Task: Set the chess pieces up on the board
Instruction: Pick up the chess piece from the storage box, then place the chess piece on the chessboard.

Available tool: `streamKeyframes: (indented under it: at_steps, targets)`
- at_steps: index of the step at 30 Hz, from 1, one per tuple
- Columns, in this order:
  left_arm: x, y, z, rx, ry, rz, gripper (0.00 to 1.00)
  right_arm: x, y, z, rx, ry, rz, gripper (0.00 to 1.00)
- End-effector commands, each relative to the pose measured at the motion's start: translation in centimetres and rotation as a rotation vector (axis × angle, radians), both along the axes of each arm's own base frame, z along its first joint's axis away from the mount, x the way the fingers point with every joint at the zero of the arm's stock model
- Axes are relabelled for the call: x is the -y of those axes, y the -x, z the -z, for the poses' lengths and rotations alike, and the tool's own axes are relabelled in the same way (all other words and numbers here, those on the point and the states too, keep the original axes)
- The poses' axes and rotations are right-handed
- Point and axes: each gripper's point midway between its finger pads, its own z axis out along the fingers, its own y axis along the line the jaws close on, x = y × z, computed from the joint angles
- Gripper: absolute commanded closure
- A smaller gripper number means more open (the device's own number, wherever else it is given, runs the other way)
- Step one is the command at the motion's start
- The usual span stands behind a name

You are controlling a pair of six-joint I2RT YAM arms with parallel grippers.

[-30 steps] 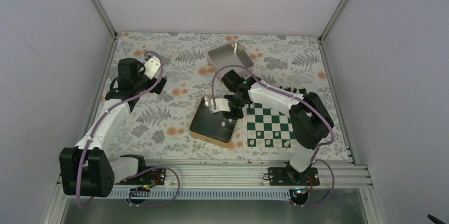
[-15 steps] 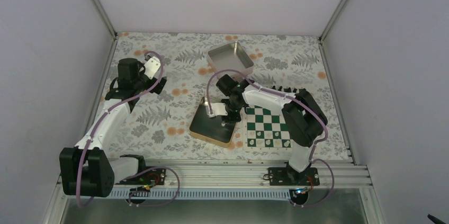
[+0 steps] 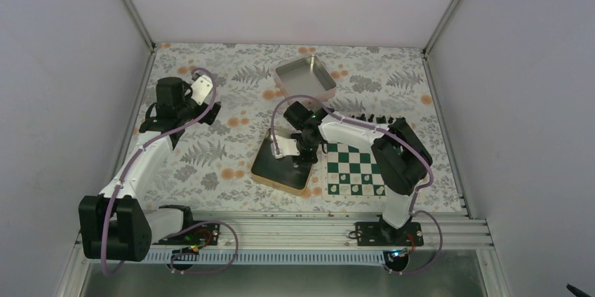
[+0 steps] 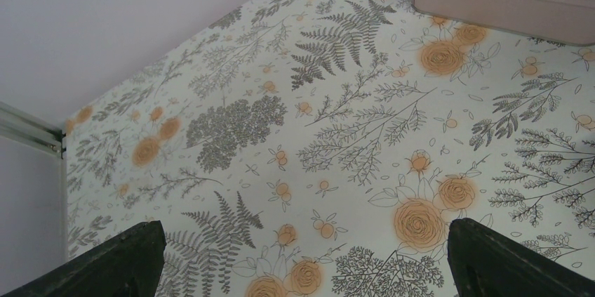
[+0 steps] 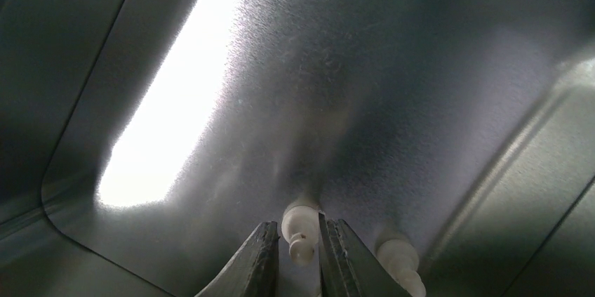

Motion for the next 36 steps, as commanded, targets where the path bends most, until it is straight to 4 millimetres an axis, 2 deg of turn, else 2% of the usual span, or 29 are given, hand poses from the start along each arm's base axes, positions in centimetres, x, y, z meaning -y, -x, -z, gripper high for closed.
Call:
streamKeyframes:
  at_steps: [1,7,12,17,19,21,25,28,31,36]
  targets:
    - [0.3,0.0,-0.1,0.005,0.009,0.009,0.0,0.0,0.7,1.4,-0.021,0.027,-0.003,0.83]
    - [0.3,-0.1,-0.1,0.003,0.009,0.009,0.0,0.1,0.6,1.9,-0.001,0.038,0.0,0.84]
    - [0.3,-0.1,0.0,0.0,0.01,0.011,0.0,-0.2,0.4,1.3,0.015,0.017,0.004,0.91]
    - [0.2,0.0,-0.1,0.004,0.007,0.004,0.0,-0.7,0.6,-2.4,0.041,-0.062,0.016,0.93]
    - [0.1,-0.1,-0.1,0.006,0.005,0.003,0.0,-0.4,0.7,-4.2,0.064,-0.082,0.032,0.94]
    - [0.1,-0.1,-0.2,0.009,0.003,0.001,0.0,0.4,0.8,-6.7,0.112,-0.118,0.059,0.95]
    - [0.1,-0.1,-0.3,0.012,0.004,0.002,0.0,3.8,0.7,-9.4,0.161,-0.149,0.152,0.95]
    - [0.1,0.0,-0.4,0.017,0.005,0.003,0.0,7.9,0.6,-9.7,0.174,-0.146,0.256,0.95]
    - [0.2,0.1,-0.4,0.018,0.009,0.009,0.0,12.9,0.6,-9.0,0.216,-0.135,0.356,0.96]
    - [0.4,0.1,-0.6,0.017,0.014,0.015,0.0,20.3,1.4,-5.2,0.224,-0.02,0.49,0.96]
